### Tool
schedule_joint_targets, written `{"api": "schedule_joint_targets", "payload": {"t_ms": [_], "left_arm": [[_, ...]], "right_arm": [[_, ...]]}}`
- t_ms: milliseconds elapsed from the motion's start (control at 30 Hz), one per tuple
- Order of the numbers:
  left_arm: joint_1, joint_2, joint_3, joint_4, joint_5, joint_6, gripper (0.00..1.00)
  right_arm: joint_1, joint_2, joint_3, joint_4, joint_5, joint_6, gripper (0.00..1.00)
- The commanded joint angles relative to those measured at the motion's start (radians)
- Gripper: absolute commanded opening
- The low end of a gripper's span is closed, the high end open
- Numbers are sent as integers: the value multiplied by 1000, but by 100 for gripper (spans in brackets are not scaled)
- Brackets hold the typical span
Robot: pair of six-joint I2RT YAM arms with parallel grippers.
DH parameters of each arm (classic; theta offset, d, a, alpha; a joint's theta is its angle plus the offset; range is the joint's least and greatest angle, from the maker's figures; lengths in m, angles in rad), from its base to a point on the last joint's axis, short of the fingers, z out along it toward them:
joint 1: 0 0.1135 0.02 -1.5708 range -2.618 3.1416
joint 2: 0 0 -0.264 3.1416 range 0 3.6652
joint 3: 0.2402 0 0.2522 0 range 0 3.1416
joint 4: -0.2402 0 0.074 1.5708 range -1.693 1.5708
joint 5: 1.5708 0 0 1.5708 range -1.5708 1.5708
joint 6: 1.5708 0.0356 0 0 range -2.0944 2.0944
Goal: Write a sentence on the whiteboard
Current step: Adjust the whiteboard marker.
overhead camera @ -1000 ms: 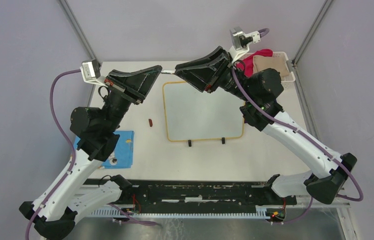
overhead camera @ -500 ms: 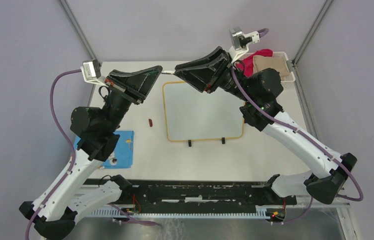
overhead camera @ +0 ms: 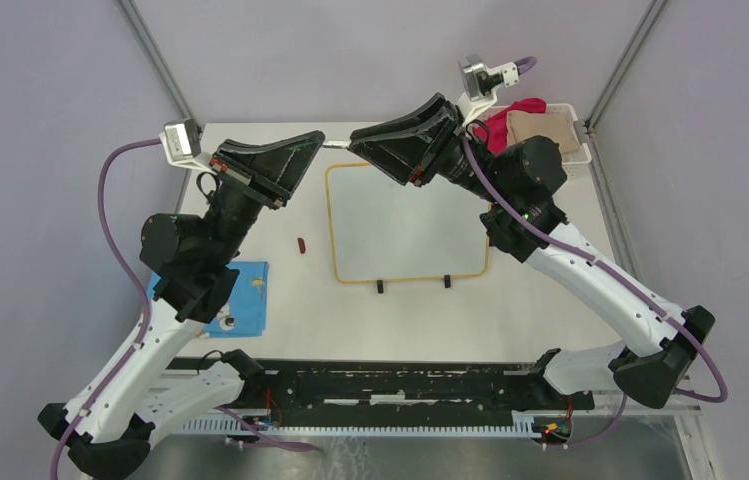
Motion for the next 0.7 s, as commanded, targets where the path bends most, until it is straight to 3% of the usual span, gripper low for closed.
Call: {"api": "schedule_joint_targets", "payload": {"t_ms": [0, 200, 433, 567, 667], "left_arm": [[-4, -9, 44, 26, -15, 42, 2], [-4, -12, 47, 26, -18, 50, 2], [-4, -9, 47, 19, -18, 53, 2], [-4, -9, 48, 11, -17, 58, 2], [-4, -6, 48, 9, -14, 58, 2]], "right_arm": [[-2, -7, 4, 27, -7, -3, 37], [-1, -4, 4, 25, -10, -3, 22], [-2, -1, 6, 26, -18, -2, 15], [-2, -5, 0, 21, -23, -12, 2], [-2, -14, -11, 20, -24, -20, 0]]}}
